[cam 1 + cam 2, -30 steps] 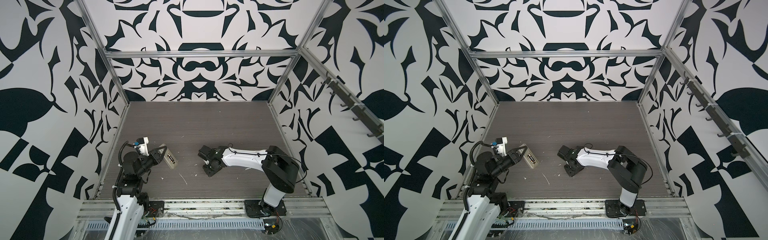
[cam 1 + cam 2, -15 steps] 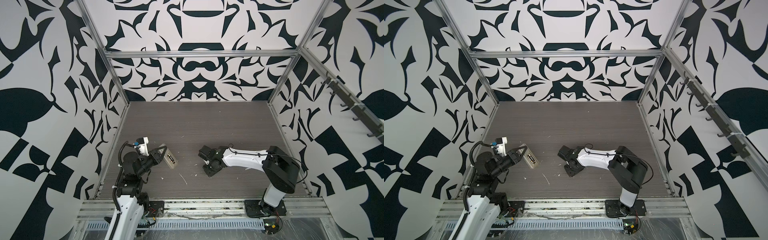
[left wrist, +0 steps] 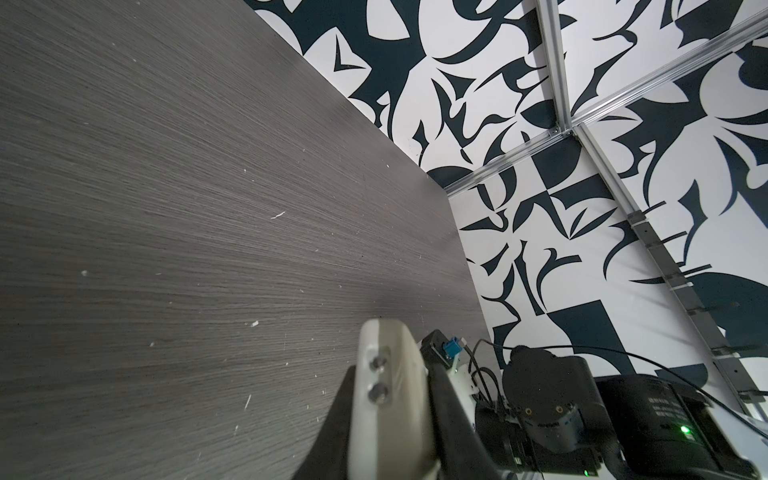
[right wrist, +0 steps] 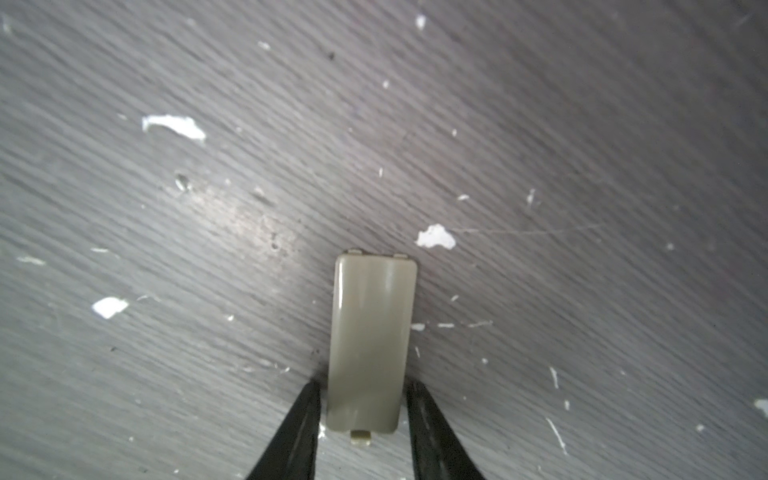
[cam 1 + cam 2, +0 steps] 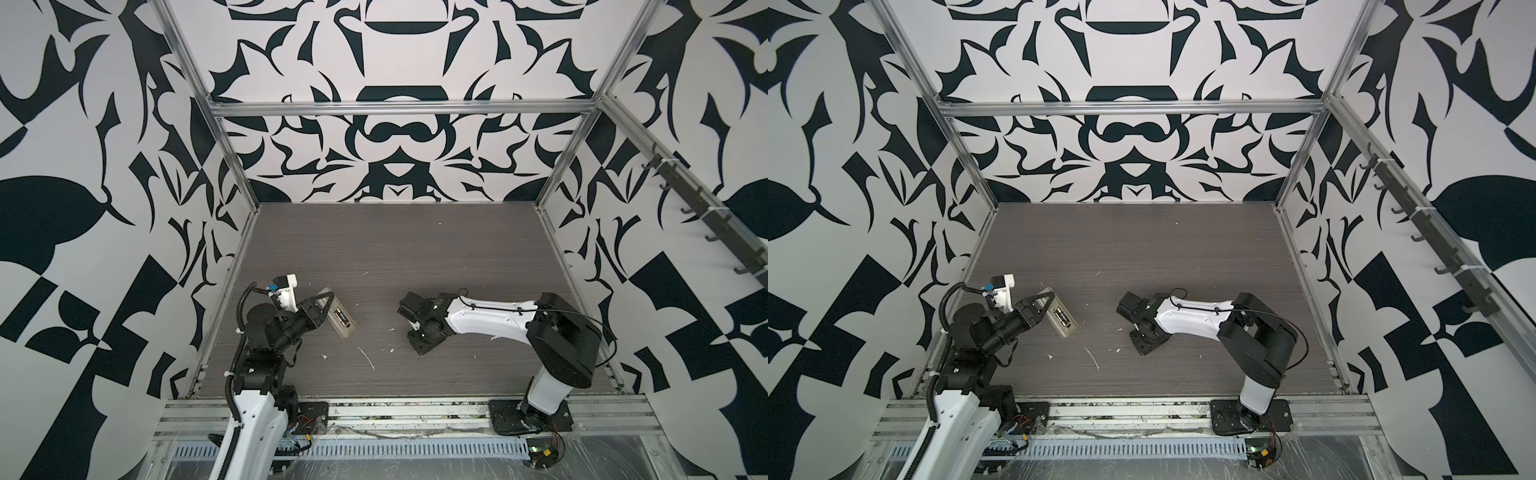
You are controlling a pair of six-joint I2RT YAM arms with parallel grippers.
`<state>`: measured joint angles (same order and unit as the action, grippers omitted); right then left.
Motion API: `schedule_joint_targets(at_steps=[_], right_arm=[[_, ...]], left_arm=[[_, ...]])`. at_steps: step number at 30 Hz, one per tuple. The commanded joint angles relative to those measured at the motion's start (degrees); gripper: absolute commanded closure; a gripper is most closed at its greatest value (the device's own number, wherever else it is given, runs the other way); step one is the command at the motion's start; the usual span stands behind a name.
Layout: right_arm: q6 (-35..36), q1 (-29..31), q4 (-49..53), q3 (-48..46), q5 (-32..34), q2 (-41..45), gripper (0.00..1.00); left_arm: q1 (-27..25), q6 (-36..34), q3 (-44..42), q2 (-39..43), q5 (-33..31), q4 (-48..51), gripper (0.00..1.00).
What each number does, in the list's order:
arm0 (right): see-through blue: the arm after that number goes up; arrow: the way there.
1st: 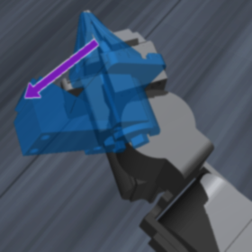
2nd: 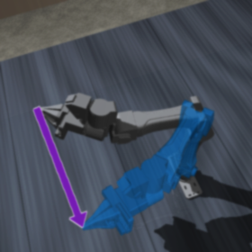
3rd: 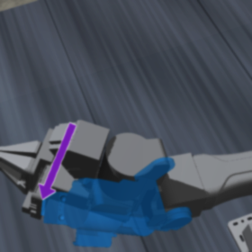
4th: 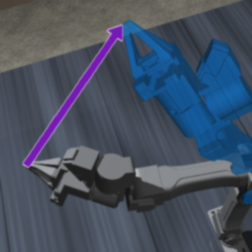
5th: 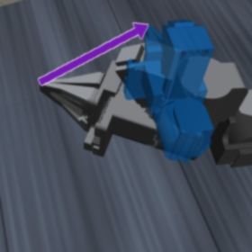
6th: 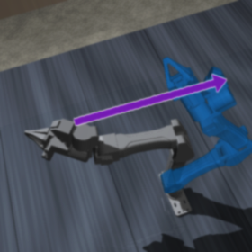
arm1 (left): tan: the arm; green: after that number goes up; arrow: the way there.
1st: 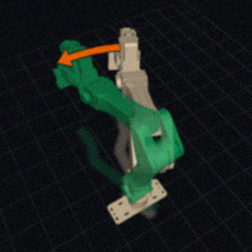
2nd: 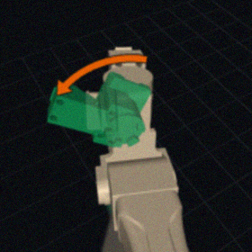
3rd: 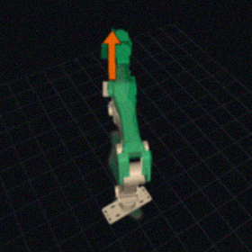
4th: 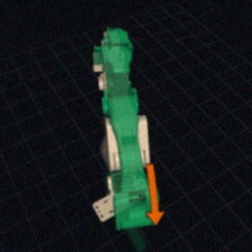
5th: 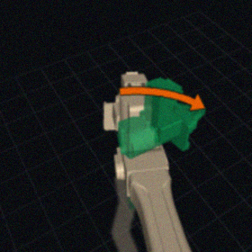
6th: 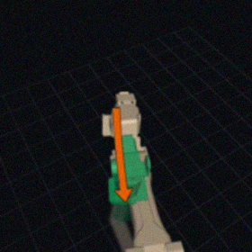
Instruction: Load the batteries into the remote control
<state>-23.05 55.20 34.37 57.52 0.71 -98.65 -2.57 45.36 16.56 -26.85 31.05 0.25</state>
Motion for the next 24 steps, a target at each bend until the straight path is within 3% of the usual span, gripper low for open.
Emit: schedule_joint_targets(at_steps=[1,11,24], right_arm=[[-0.57,-0.07,1.7,-0.39,0.76,0.79,0.61],[-0.62,-0.09,1.06,-0.56,0.74,0.3,0.63],[0.83,-0.01,-0.62,-2.24,1.99,2.46,0.75]], left_arm=[[0.21,-0.19,-0.56,0.17,0.68,-1.83,1.0],[0.24,-0.21,-0.55,0.31,0.64,-1.57,1.0],[0.24,-0.21,-0.36,-0.16,0.51,-1.74,1.0]])
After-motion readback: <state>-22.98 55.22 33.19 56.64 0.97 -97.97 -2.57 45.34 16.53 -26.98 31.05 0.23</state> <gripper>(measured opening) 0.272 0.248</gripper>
